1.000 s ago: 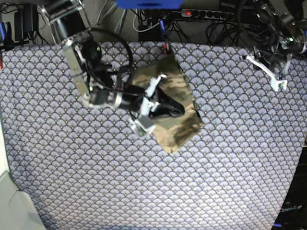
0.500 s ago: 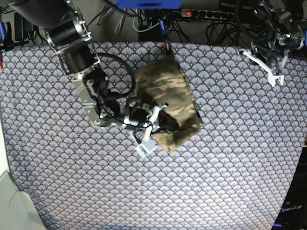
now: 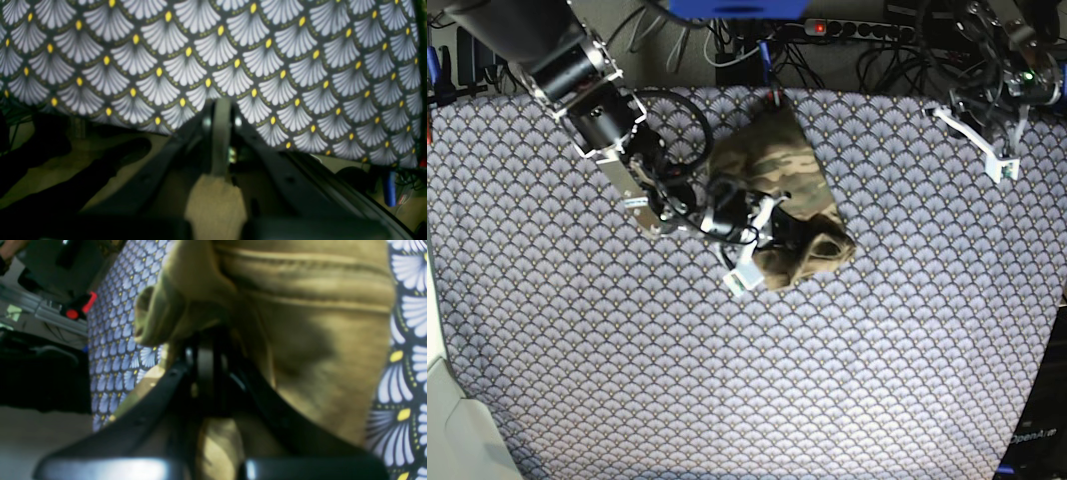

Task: Fold the T-shirt properly
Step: 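Fold the lifted edge over with the right gripper and press it down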

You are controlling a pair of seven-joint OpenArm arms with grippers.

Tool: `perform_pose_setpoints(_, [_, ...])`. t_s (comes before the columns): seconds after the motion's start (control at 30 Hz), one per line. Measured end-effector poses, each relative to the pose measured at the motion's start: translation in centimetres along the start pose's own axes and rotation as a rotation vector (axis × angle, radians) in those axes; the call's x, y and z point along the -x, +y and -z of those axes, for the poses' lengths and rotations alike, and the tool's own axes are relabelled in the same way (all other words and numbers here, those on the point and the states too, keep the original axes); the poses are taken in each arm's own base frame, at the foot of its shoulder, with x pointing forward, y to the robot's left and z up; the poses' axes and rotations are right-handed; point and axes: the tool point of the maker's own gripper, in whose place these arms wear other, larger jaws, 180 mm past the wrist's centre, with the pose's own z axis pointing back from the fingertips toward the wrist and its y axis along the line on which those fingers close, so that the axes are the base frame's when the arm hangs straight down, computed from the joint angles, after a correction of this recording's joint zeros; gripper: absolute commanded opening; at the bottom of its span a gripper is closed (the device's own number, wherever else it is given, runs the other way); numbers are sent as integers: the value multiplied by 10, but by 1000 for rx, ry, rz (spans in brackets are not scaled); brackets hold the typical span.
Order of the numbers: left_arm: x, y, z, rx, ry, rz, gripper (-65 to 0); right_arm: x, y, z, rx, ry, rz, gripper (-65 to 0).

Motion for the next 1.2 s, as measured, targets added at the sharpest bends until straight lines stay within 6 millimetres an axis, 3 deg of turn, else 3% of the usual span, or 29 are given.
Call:
perform_pose_setpoints(0.13, [0, 0, 0, 0, 0, -1, -641, -8, 14, -4, -28, 48, -91, -650])
perform_pose_setpoints(0.27, [0, 0, 0, 2, 0, 0, -641, -30, 36, -5, -76, 31, -172, -650])
perform_pose_setpoints(0.37, [1, 0, 0, -1, 3, 1, -641, -36, 40, -3, -85, 37, -194, -650])
perform_pose_setpoints(0.57, [3, 0, 0, 0, 7, -2, -641, -38, 28, 4, -62, 59, -179, -650])
perform_pose_setpoints(0.83, [7, -9, 3, 20, 11, -22, -641, -59, 17, 20, -45, 16, -141, -650])
perform_pose_setpoints(1.03, [13, -8, 2, 17, 22, -24, -641, -37, -17, 22, 30, -4, -11, -650])
perform_pose_setpoints(1.2, [14, -7, 2, 16, 23, -24, -641, -30, -24, 21, 50, -20, 22, -650])
